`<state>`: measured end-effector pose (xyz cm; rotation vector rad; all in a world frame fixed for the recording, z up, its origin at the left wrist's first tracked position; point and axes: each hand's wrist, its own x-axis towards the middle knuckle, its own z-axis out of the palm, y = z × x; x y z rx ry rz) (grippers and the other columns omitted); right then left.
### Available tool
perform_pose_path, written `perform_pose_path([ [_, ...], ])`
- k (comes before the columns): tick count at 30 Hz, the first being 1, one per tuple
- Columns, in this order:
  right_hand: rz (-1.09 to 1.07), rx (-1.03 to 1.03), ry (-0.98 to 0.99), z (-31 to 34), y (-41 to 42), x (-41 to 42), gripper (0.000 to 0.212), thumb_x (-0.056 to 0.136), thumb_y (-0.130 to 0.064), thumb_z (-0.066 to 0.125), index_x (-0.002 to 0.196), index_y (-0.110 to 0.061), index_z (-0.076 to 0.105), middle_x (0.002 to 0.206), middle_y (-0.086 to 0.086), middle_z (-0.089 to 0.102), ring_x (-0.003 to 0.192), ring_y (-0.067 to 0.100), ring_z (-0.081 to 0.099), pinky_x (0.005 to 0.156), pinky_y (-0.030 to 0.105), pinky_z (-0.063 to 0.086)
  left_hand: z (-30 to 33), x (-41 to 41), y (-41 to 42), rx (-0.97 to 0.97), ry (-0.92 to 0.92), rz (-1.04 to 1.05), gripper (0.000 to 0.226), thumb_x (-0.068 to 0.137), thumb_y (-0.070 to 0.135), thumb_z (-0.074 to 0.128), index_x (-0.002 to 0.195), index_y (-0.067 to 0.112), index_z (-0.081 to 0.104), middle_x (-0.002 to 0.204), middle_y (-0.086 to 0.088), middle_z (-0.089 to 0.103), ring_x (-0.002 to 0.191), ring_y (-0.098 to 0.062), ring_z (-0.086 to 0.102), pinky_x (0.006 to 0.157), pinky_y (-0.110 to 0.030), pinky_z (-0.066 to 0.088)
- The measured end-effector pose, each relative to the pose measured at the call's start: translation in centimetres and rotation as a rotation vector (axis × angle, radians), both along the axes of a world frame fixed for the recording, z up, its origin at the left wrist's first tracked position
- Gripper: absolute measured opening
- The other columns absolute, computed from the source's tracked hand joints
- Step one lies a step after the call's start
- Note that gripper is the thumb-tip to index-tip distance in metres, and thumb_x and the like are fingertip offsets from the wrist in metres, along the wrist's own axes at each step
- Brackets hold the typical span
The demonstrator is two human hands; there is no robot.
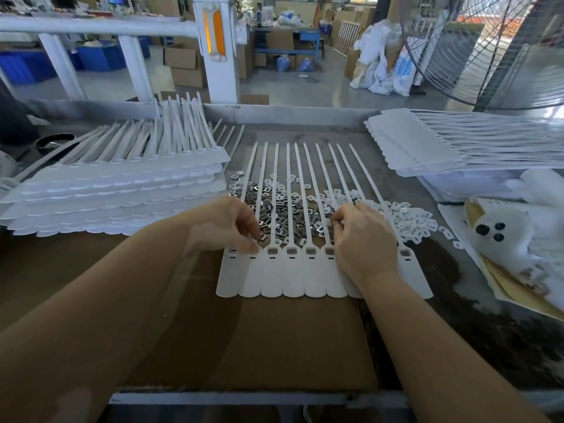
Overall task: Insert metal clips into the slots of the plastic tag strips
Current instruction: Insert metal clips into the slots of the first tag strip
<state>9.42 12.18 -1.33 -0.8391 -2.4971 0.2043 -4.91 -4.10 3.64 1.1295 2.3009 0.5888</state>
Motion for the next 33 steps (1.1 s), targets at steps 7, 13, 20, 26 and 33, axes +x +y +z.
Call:
perform_pose_path([
  [7, -0.001, 0.003, -0.006, 0.0, 0.0, 0.1, 0.018, 0.096, -0.016, 0.042, 0.102, -0.013, 0.059, 0.098, 0.003, 0.059, 0.093, 0.019, 0.051, 0.082, 0.029, 0.04, -0.6, 0.8, 0.5, 0.191, 0.029, 0.129, 0.009, 0.083, 0.012, 0.068, 0.081, 0.02, 0.071, 0.073, 0.002, 0.07, 0.063, -0.009, 0.062, 0.056, -0.013, 0.045],
  [13, -0.004, -0.006, 0.001, 0.0, 0.0, 0.0, 0.018, 0.095, -0.016, 0.043, 0.101, -0.013, 0.059, 0.098, 0.003, 0.059, 0.094, 0.019, 0.051, 0.082, 0.03, 0.039, -0.7, 2.8, 2.5, 0.131, 0.219, 0.1, 0.008, 0.082, 0.019, 0.069, 0.083, 0.023, 0.076, 0.077, 0.011, 0.068, 0.072, -0.011, 0.064, 0.063, -0.023, 0.052],
  [20, -0.008, 0.006, 0.008, -0.1, 0.0, 0.0, 0.019, 0.096, -0.018, 0.042, 0.101, -0.014, 0.059, 0.097, 0.002, 0.059, 0.091, 0.018, 0.052, 0.081, 0.03, 0.042, -0.2, 3.0, 3.9, -0.016, 0.355, 0.104, 0.009, 0.08, 0.019, 0.07, 0.084, 0.023, 0.077, 0.082, 0.004, 0.072, 0.072, -0.014, 0.064, 0.071, -0.033, 0.057],
  [26, -0.007, 0.001, 0.004, -0.1, 0.1, -0.1, 0.019, 0.096, -0.017, 0.042, 0.101, -0.014, 0.06, 0.097, 0.003, 0.059, 0.091, 0.019, 0.051, 0.081, 0.03, 0.041, -1.1, 2.7, 4.2, 0.037, 0.379, 0.136, 0.009, 0.082, 0.027, 0.07, 0.086, 0.021, 0.076, 0.085, 0.001, 0.071, 0.076, -0.017, 0.063, 0.075, -0.033, 0.055],
  [33, 0.0, 0.003, 0.005, -0.1, 0.1, 0.0, 0.019, 0.096, -0.017, 0.041, 0.101, -0.014, 0.059, 0.097, 0.003, 0.059, 0.09, 0.019, 0.052, 0.081, 0.029, 0.041, -0.6, 2.2, 3.6, 0.06, 0.239, 0.12, 0.007, 0.079, 0.022, 0.072, 0.085, 0.02, 0.076, 0.082, 0.006, 0.069, 0.071, -0.009, 0.06, 0.067, -0.023, 0.048],
])
